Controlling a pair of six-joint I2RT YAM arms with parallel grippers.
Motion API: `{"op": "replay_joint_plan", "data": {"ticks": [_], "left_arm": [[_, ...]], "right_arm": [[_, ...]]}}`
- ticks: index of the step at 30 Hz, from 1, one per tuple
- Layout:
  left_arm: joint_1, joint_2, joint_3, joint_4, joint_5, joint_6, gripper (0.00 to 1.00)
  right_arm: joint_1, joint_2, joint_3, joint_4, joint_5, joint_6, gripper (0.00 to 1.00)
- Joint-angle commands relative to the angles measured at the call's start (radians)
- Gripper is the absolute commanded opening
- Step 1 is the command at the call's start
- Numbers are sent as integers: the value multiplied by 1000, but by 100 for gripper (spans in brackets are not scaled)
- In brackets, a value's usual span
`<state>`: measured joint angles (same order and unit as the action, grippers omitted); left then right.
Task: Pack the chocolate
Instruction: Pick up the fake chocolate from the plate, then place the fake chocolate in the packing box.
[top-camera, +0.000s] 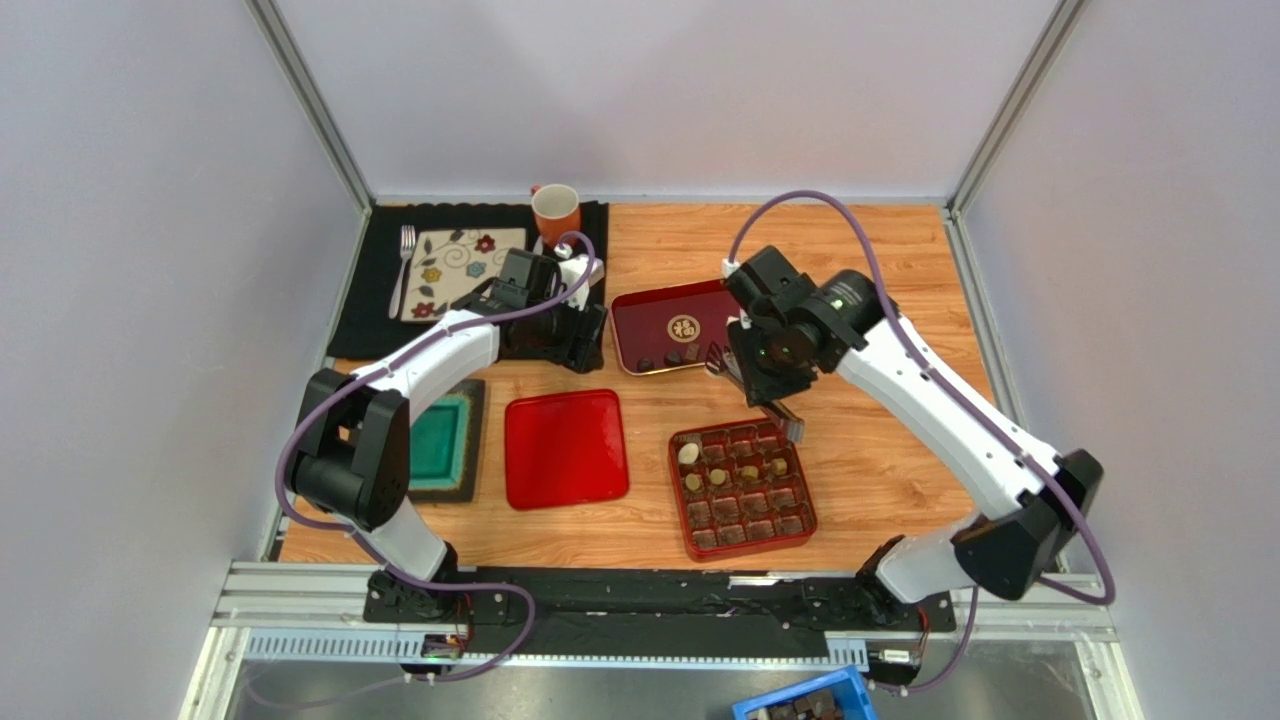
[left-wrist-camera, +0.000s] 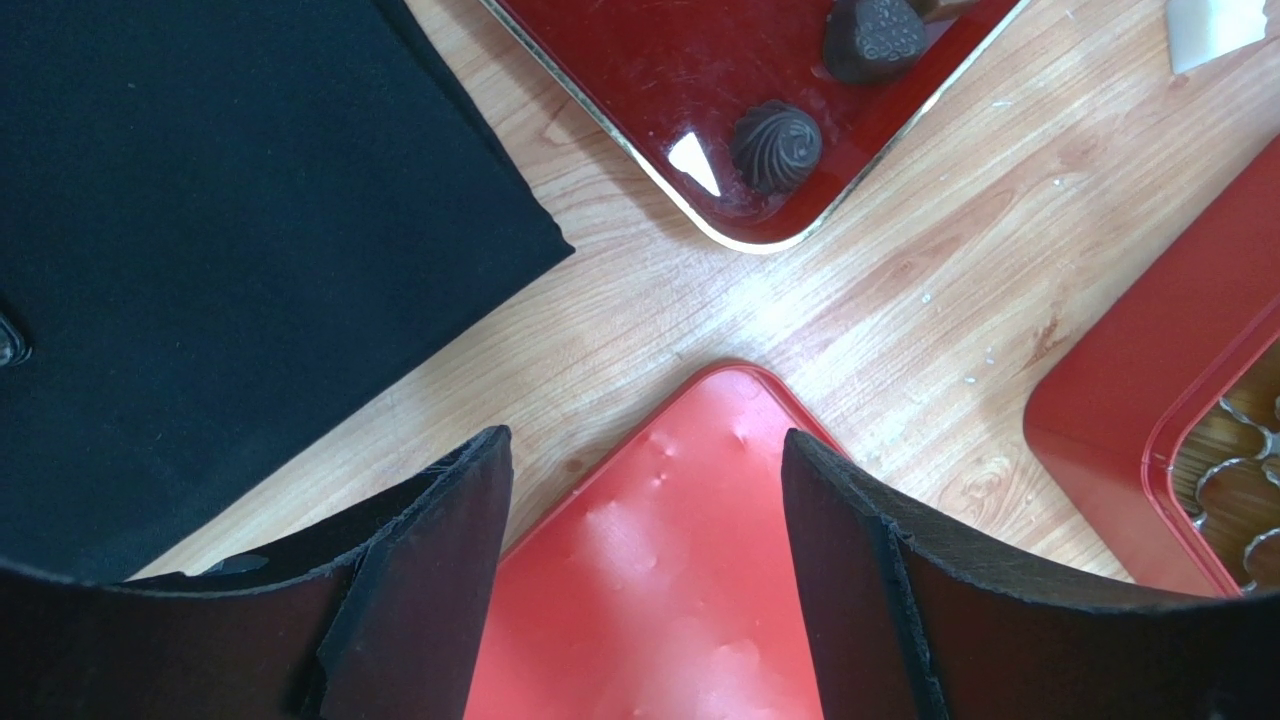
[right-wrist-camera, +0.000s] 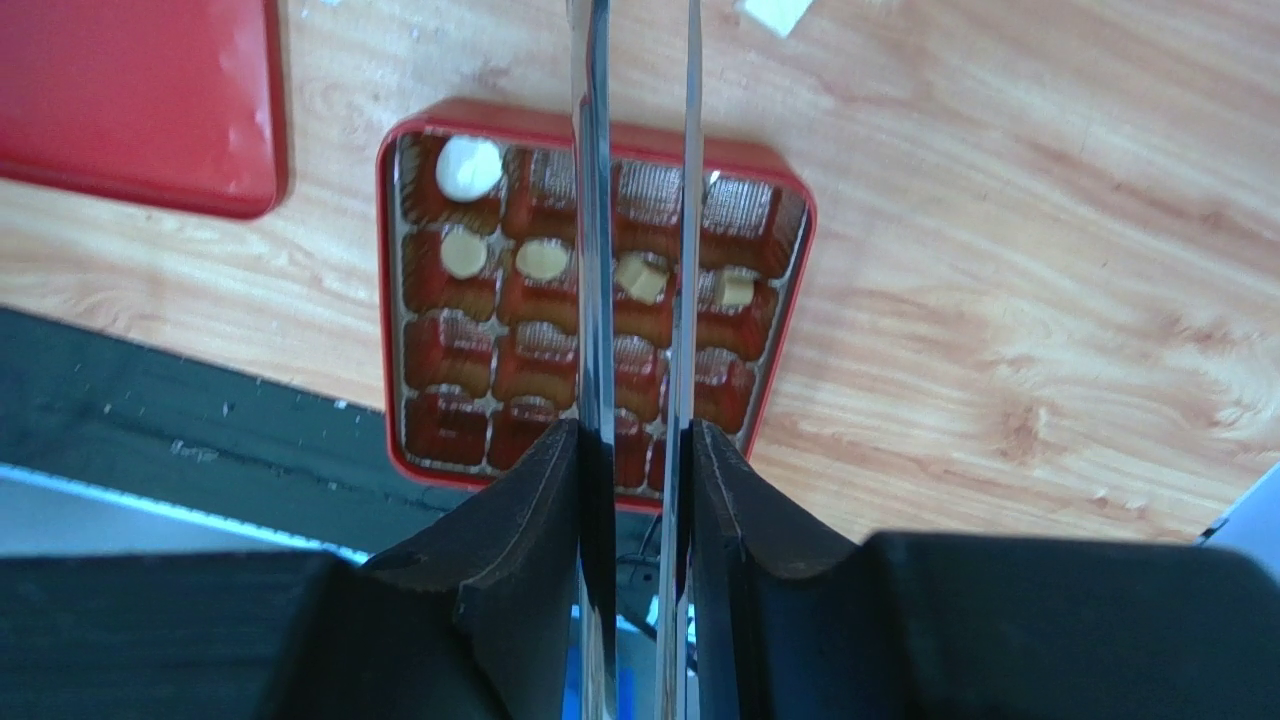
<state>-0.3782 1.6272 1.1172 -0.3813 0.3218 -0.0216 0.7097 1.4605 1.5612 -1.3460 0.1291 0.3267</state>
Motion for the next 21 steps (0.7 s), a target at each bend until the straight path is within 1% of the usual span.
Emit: {"op": "replay_joint_plan", "data": {"ticks": [1,13,18,19,21], "left_arm": [[5,-30,24,-8,-9,-15,75],[5,-24,26,-30,-17,6,75],[5,-21,26,-33,-18,11,75],[5,-23,26,-31,-18,11,75],[5,-23,26,-33,-17,8,75]], "right_arm": [[14,-117,-35,-64,-42,60,31],[56,-224,-148,-108,-114,129,32],[80,-258,-177,-131,-114,153,32],[82,-262,-187,-131,-146,156,32],[85,-275,-197,-134,-152,163,32]]}}
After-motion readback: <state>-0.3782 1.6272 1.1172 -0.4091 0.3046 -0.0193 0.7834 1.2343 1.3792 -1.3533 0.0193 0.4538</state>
